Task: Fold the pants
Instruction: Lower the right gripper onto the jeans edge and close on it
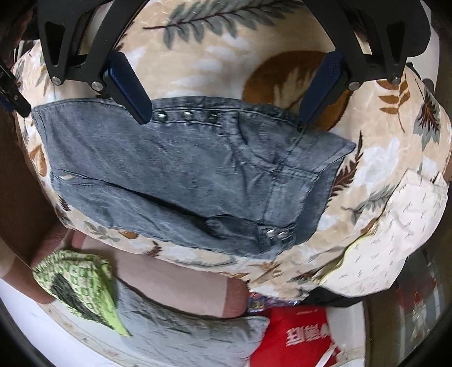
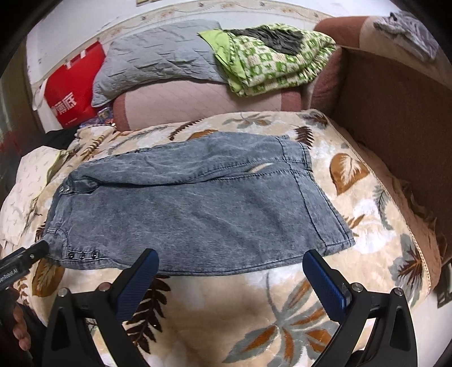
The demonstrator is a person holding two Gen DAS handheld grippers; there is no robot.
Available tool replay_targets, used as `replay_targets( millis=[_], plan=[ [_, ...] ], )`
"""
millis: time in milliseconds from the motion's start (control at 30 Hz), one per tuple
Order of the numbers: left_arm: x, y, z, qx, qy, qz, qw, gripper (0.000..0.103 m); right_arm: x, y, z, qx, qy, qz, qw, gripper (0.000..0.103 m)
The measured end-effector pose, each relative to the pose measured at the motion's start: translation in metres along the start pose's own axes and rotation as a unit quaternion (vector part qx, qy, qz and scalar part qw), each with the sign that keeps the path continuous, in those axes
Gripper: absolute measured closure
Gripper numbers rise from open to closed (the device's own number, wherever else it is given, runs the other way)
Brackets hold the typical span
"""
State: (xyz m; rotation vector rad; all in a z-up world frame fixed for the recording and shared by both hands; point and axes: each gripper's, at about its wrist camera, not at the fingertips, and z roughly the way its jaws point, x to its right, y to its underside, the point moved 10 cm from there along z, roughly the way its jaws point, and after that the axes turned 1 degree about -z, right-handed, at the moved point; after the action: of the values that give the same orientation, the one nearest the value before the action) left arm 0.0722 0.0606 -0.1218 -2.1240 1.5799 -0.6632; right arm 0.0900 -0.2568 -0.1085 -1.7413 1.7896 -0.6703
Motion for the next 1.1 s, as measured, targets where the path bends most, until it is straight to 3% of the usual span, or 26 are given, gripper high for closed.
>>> replay_targets(
  millis=[133,167,300,400,467,633,733,867,967,1033,1100],
  plan=[
    [-0.036,0.001,0.019,-0.027,0.003,-0.049,0.9984,0.000,0.030,0.006,0.017,-0.031,-0.033,0.053,0.998,0.000],
    [-0.052,0.002,0.025,-0.040,0.000,-0.074,0.9965,0.000,0.050,0.011,0.025,-0.054,-0.051,0.099,0.992,0.000],
    [-0.103,0.005,0.042,-0.062,0.007,-0.175,0.9825,0.000,0.124,0.028,0.049,-0.104,-0.122,0.285,0.945,0.002],
    [-0.123,0.003,0.047,-0.057,0.012,-0.216,0.9747,0.000,0.162,0.032,0.060,-0.106,-0.134,0.353,0.920,0.012],
    [-0.125,0.004,0.051,-0.063,0.017,-0.227,0.9716,0.000,0.170,0.031,0.068,-0.111,-0.141,0.365,0.913,0.016],
    [-0.128,0.001,0.056,-0.056,0.033,-0.243,0.9677,0.000,0.184,0.025,0.096,-0.123,-0.120,0.373,0.912,0.030],
    [-0.135,-0.005,0.056,-0.047,0.052,-0.273,0.9594,0.002,0.190,0.019,0.108,-0.123,-0.103,0.370,0.915,0.035],
    [-0.150,-0.010,0.056,-0.046,0.076,-0.317,0.9441,0.013,0.190,0.015,0.113,-0.131,-0.065,0.336,0.931,0.053],
    [-0.152,-0.011,0.058,-0.053,0.074,-0.314,0.9450,0.020,0.193,0.016,0.116,-0.131,-0.045,0.322,0.937,0.063],
    [-0.150,-0.010,0.059,-0.059,0.069,-0.309,0.9467,0.029,0.191,0.014,0.117,-0.130,-0.037,0.309,0.941,0.063],
    [-0.146,-0.011,0.061,-0.065,0.063,-0.303,0.9486,0.053,0.191,0.013,0.117,-0.130,-0.034,0.304,0.943,0.063]
  ],
)
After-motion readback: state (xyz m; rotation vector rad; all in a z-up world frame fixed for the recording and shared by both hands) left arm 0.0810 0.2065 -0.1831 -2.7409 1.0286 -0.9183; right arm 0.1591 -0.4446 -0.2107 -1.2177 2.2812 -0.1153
